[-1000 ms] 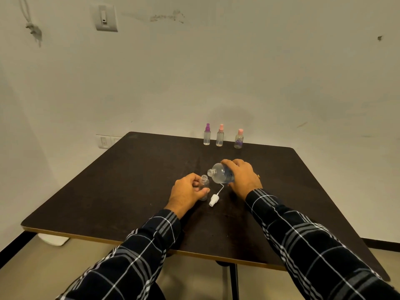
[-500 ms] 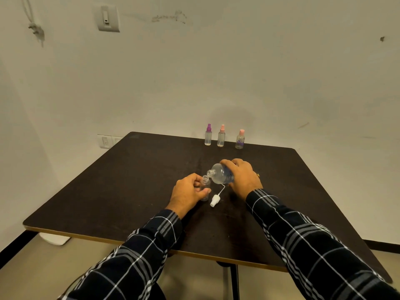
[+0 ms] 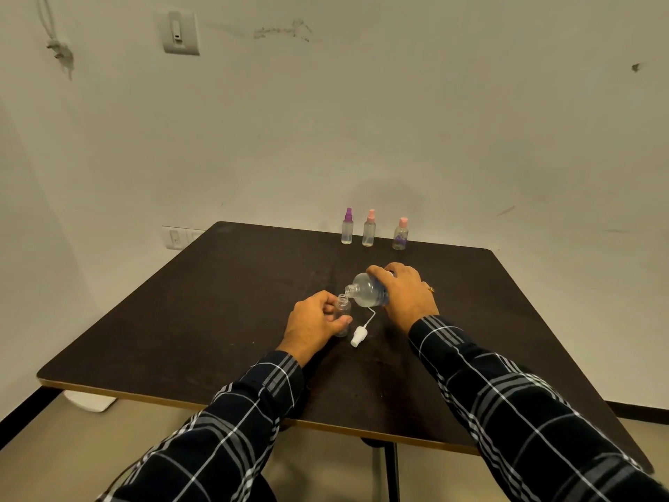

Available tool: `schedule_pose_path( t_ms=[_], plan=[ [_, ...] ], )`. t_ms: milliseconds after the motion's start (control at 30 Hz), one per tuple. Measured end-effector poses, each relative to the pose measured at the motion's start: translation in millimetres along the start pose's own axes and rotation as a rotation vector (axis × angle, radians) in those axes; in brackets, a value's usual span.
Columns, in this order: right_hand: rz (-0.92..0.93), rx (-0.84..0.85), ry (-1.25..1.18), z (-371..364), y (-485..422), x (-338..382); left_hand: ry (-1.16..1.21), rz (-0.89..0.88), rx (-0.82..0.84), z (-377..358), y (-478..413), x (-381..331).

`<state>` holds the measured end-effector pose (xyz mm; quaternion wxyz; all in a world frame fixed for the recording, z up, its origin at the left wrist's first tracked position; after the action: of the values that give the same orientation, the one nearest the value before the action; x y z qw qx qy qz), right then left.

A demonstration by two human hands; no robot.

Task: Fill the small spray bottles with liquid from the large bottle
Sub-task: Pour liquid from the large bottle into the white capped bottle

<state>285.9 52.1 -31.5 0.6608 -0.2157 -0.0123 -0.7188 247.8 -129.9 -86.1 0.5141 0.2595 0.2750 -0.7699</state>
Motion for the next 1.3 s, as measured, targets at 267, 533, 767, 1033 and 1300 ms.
schedule_pose_path(
  t_ms=[267, 533, 767, 1033, 1300],
  plan=[
    [0.0, 0.001, 0.032, 6, 2, 4, 0.008, -0.002, 0.003, -2, -1, 1],
    [0.012, -0.017, 0.074, 11, 3, 9, 0.014, -0.01, -0.001, -1, -1, 1],
    [0.007, -0.016, 0.082, 13, 3, 11, 0.016, -0.003, -0.007, 0, -1, 0],
    [0.011, -0.012, 0.094, 14, 3, 12, 0.015, -0.01, -0.01, -2, -3, 3],
    [0.01, -0.012, 0.099, 15, 4, 13, -0.002, -0.006, -0.005, -1, -2, 1]
  ],
)
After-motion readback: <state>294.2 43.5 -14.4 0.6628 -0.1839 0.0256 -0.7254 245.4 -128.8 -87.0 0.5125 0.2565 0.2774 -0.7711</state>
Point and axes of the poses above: each hand's wrist, its own y-axis away from the middle knuckle, its own z-axis out of the back of the hand, x = y × z, the point moved 6 cm from there along -y, towards the middle knuckle, and after that the axes turned 12 degrees about -y, right-handed, at the moved point
